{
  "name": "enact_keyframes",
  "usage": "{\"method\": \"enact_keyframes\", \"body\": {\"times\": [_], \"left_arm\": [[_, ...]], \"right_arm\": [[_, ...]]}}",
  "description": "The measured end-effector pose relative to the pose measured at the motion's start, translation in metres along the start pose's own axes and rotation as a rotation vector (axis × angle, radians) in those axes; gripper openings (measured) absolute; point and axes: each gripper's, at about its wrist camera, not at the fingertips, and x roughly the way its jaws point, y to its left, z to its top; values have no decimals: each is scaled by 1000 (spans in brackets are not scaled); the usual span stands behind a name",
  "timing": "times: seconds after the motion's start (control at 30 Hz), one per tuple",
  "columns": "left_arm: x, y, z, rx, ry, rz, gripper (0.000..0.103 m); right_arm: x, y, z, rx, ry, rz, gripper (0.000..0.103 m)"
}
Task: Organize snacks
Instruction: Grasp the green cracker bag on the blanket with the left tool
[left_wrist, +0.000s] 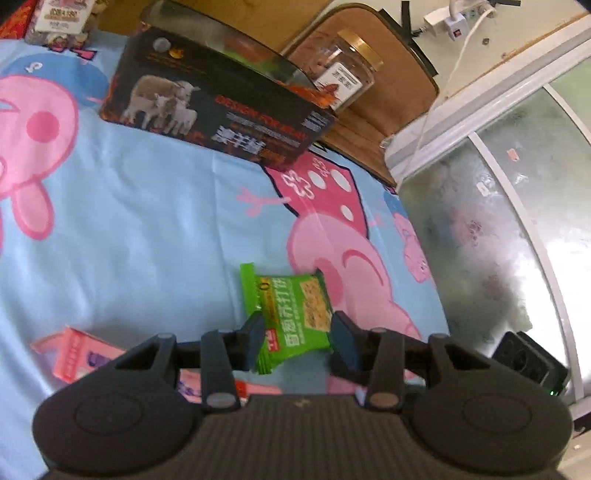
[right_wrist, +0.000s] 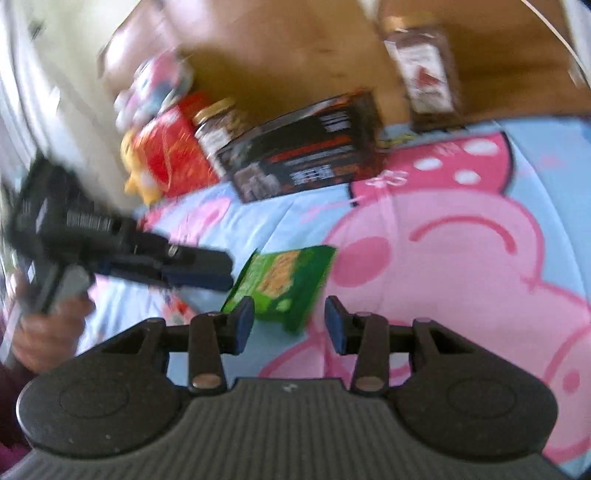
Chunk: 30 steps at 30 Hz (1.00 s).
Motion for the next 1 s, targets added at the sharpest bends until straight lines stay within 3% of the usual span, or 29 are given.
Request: {"method": "enact_keyframes", "body": {"times": [0.23, 0.37, 0.43, 0.6, 0.7, 0.77, 0.8, 0.83, 0.9, 1.0], "left_arm": [[-4, -10, -5, 58, -35, 92, 40], [-12, -9, -2, 50, -55, 76, 46], [-9, -11, -2, 62, -46, 90, 46], [5, -16, -8, 94, -30, 106, 43], [8, -21, -8, 101, -9, 72, 29], [2, -28, -4, 131, -37, 110, 29], [-2, -30, 0, 134, -45, 91, 29], [-5, -30, 4, 121, -48, 61, 29], [-13, -34, 11, 122, -72, 36, 29], [-25, -37, 19, 138, -128, 61, 29]], "right_arm": [[16, 19, -6, -227, 9, -76, 50], [12, 18, -5, -280, -6, -109, 52], [10, 17, -6, -302, -16, -128, 61], [17, 22, -8, -341, -5, -127, 61], [25, 31, -11, -381, -12, -125, 55], [26, 35, -7, -400, -29, -134, 49], [24, 36, -2, -391, -51, -131, 46], [22, 37, 3, -376, -72, -117, 35], [22, 37, 13, -342, -77, -63, 32], [31, 46, 19, -387, -84, -82, 32]]}}
